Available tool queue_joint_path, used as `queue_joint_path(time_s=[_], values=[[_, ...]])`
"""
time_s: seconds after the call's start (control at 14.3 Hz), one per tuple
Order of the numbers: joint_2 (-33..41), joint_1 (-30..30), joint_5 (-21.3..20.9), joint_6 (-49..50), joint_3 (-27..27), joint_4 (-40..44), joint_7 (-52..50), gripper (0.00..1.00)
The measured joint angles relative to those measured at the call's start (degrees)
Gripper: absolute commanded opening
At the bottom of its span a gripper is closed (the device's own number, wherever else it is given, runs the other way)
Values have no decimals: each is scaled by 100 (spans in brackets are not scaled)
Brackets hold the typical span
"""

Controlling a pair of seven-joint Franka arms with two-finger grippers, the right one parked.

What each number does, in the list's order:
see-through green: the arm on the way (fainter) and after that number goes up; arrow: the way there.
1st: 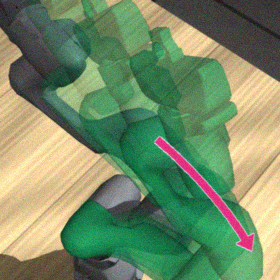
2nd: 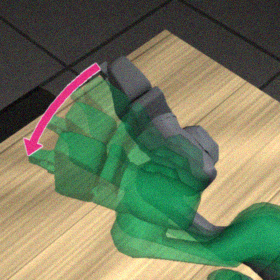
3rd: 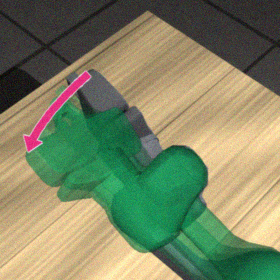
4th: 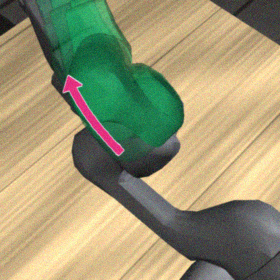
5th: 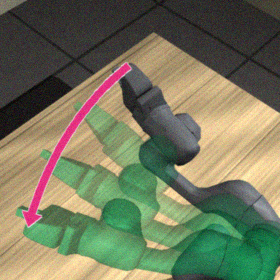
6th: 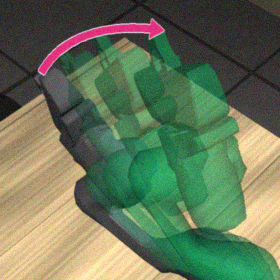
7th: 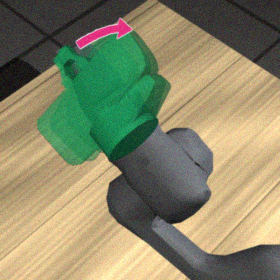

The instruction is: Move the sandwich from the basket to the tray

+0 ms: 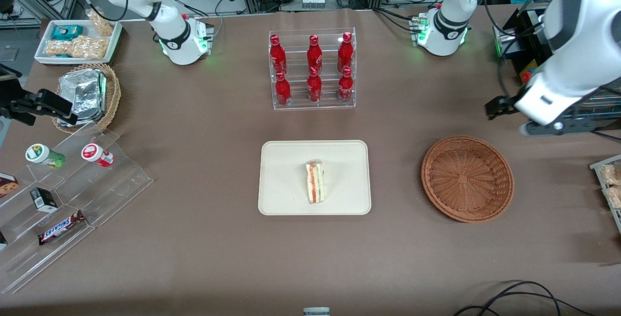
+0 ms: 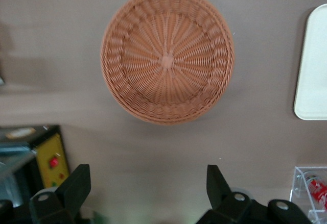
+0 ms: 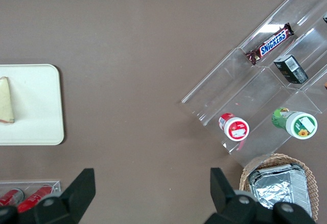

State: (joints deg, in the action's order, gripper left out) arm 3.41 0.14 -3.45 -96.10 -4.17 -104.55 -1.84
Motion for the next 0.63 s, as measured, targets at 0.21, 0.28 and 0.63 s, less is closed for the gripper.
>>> queue_joint_path(time_s=[0.21,0.28,0.63], values=[[2,91,1,22,83,367,227,100],[1,123,2,23,102,455,242,100],[-116,115,339,31,297,745,254,100]])
